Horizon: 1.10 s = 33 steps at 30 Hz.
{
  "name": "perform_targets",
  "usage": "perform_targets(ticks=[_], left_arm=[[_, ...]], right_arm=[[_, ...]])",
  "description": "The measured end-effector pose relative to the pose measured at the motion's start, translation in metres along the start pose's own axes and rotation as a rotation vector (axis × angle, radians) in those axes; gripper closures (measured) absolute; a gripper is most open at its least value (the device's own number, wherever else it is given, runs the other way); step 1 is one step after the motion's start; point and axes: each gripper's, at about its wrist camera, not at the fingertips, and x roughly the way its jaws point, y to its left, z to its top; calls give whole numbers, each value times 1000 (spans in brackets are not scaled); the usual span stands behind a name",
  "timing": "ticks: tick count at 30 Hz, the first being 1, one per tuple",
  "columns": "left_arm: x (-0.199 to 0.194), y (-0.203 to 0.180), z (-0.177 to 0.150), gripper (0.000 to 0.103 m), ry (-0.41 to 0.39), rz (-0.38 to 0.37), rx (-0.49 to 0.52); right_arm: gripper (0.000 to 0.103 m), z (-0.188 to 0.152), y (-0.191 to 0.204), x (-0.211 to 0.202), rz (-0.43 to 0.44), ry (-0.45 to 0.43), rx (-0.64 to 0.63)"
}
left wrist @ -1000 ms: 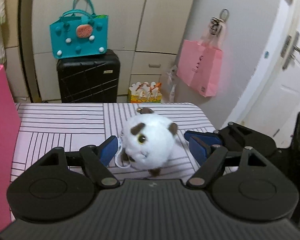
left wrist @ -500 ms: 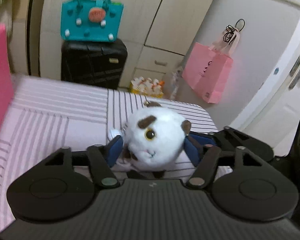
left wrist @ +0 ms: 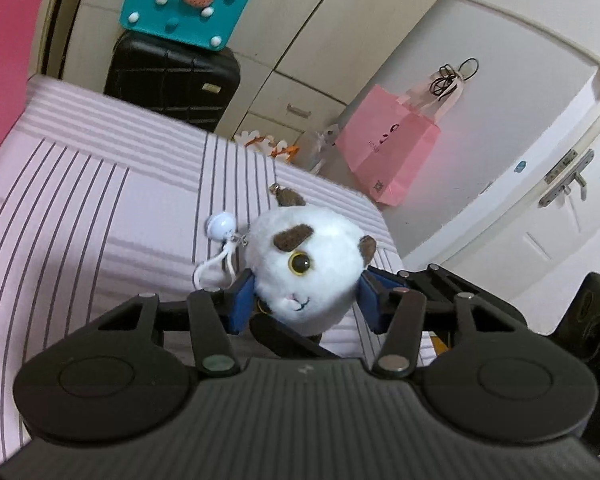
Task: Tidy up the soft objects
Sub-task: 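Close the left tool on the white plush toy while the right tool grips it too, then lift the white plush toy with both tools and carry it over the box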
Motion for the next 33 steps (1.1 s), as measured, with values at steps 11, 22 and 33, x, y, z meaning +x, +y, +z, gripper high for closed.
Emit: perform_targets(ticks=[11,22,33], left_arm=[[-22,1,-16,52,47,-17,-21],[-42,4,-31,53,57,-52,11],[-77,-5,-46,52,55,-69,109]], right_arm=[[27,-13,9,-23,40,-10,105],[29,-26,22,-37,25,-47,193],[28,-31,50,-61,-20,-68,236]])
